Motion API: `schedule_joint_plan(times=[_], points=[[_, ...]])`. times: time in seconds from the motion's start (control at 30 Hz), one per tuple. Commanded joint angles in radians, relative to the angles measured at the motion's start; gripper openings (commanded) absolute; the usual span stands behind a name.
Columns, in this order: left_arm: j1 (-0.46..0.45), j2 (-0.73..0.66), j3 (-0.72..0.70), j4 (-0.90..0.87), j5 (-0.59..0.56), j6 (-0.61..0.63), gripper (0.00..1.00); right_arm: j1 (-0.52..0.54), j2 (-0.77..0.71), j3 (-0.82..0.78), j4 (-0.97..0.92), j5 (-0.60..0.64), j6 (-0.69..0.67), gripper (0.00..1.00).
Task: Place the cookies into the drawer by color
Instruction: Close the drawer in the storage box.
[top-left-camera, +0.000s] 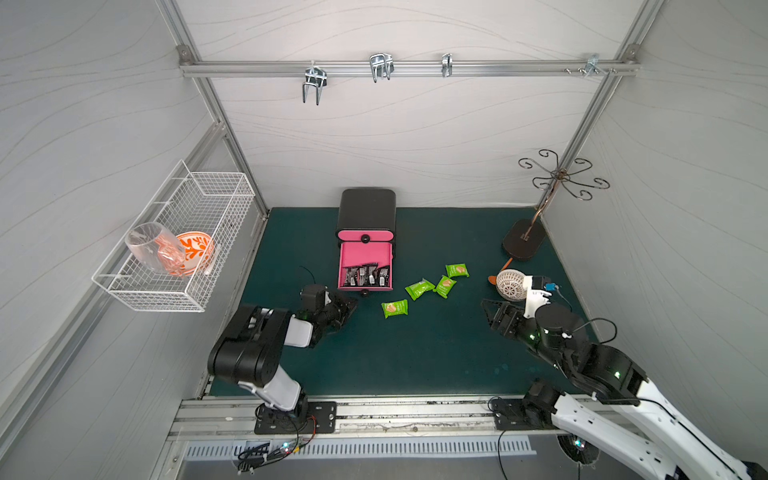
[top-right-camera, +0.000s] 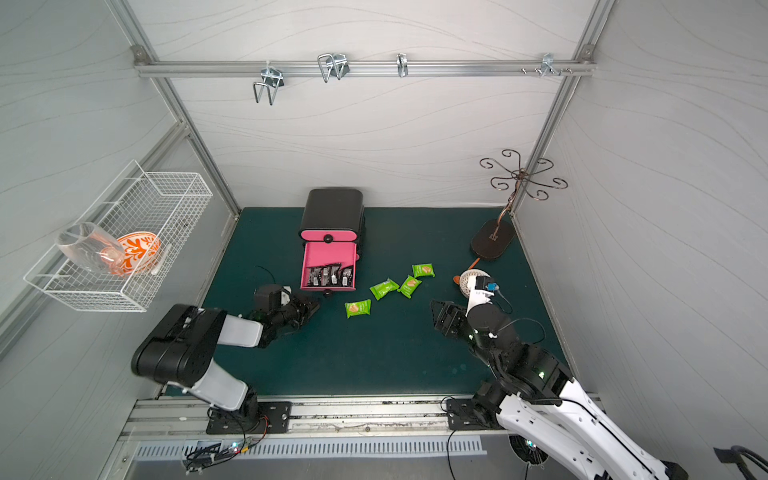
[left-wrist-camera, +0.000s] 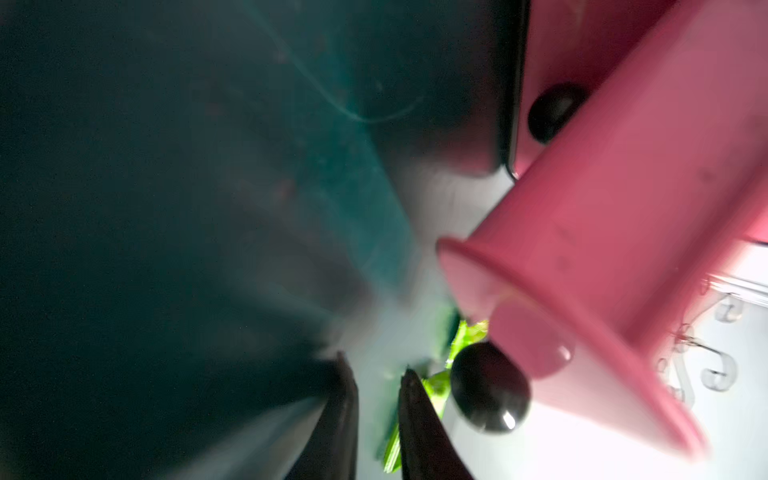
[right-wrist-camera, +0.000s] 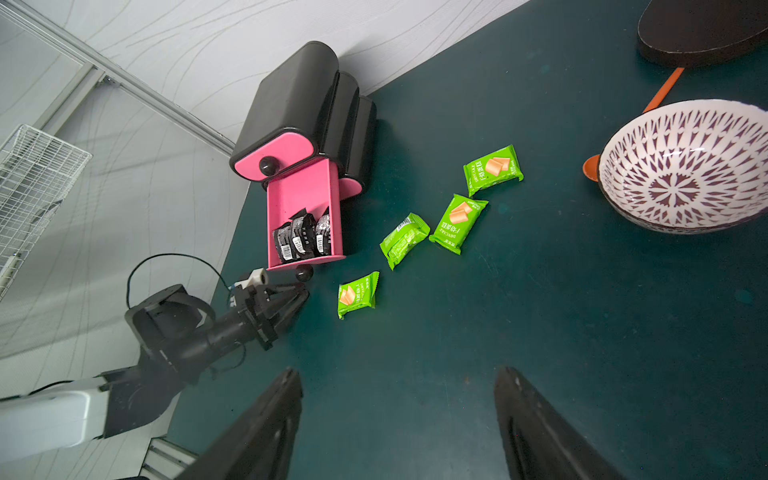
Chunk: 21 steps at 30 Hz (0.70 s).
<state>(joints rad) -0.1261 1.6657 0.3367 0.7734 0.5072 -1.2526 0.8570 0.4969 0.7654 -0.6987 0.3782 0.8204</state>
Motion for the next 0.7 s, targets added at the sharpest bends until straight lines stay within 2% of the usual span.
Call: schedule_joint_plan(times=[0.0, 0.2, 0.27, 0.43, 0.67], points=[[0.002, 0.137, 0.022, 0.302, 0.016, -0.141, 0.22, -0.005, -0.012, 0.014, -0.029, 0.016, 0.006, 0.77], [0.002, 0.385, 0.007, 0.608, -0.013, -0.307, 0.22, -0.005, -0.031, 0.006, -0.042, 0.033, 0.008, 0.77], [0.003, 0.432, 0.012, 0.635, -0.013, -0.337, 0.21, -0.004, -0.029, 0.006, -0.039, 0.033, 0.008, 0.77], [-0.013, 0.402, 0.041, 0.635, 0.005, -0.305, 0.21, -0.005, -0.014, 0.013, -0.04, 0.03, 0.009, 0.77], [-0.024, 0.345, 0.1, 0.635, 0.055, -0.329, 0.21, -0.004, -0.002, 0.01, -0.022, 0.016, 0.01, 0.77]])
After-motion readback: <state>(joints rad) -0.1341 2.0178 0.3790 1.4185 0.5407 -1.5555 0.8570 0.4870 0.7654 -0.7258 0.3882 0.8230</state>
